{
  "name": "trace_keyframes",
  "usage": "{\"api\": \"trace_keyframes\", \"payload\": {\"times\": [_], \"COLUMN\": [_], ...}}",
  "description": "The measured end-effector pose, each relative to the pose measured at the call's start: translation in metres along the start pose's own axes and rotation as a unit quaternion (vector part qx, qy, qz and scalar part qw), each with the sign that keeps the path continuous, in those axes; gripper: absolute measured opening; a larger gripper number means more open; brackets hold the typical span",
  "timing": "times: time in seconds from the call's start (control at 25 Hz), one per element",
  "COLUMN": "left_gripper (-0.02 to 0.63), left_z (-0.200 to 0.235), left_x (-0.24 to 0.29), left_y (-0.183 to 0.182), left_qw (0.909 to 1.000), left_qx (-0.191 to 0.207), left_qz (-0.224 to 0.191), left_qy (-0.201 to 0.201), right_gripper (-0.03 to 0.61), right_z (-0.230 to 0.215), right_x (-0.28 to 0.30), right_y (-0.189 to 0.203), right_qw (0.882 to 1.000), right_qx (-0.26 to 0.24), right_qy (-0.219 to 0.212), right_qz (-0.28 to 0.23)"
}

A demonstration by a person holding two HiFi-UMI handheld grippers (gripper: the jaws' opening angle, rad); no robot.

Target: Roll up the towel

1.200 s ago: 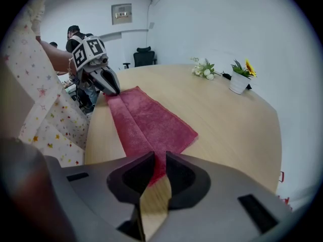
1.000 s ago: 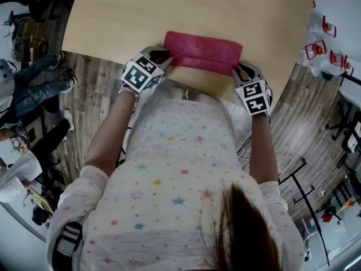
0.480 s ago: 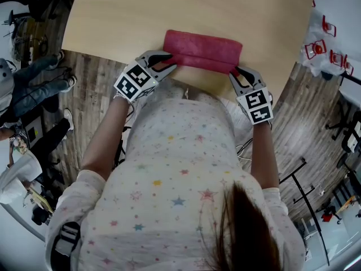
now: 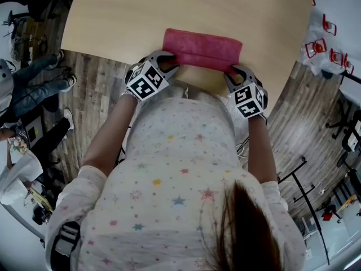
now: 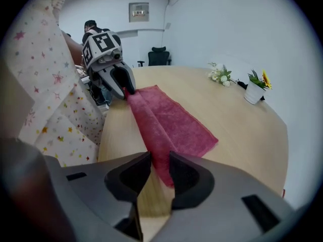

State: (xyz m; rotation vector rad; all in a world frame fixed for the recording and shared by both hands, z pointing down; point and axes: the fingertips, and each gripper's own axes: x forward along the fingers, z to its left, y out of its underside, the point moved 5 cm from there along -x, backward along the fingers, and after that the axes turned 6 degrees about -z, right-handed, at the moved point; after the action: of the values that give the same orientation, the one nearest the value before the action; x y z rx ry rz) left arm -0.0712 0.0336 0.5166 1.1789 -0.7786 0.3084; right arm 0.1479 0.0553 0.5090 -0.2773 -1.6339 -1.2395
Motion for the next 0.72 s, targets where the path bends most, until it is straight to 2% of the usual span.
{"api": "trace_keyframes", "payload": {"times": [0.12, 0.28, 0.48, 0.72], "left_gripper": [0.116, 0.063, 0.038, 0.037], "left_z": [0.002, 0.004, -0.003, -0.016], "left_x": [0.001, 0.001, -0.008, -0.016], "left_y": [-0.001, -0.001, 0.004, 0.010], "left_qw": [0.9999, 0.9999, 0.9995, 0.9970], "left_qx": [0.011, 0.006, -0.012, -0.033], "left_qz": [0.007, 0.011, 0.020, 0.043], "left_qy": [-0.002, -0.001, 0.022, 0.054], "right_gripper": [0.092, 0.052, 0.041, 0.041], "right_z": [-0.006, -0.007, 0.008, 0.025], "right_x": [0.000, -0.003, -0.012, -0.024], "right_y": [-0.003, -0.003, 0.001, 0.003], "right_qw": [1.000, 1.000, 0.999, 0.995], "right_qx": [-0.004, -0.013, -0.014, 0.017], "right_qy": [0.004, -0.001, -0.045, -0.089], "right_qz": [-0.003, -0.002, 0.021, 0.040]}}
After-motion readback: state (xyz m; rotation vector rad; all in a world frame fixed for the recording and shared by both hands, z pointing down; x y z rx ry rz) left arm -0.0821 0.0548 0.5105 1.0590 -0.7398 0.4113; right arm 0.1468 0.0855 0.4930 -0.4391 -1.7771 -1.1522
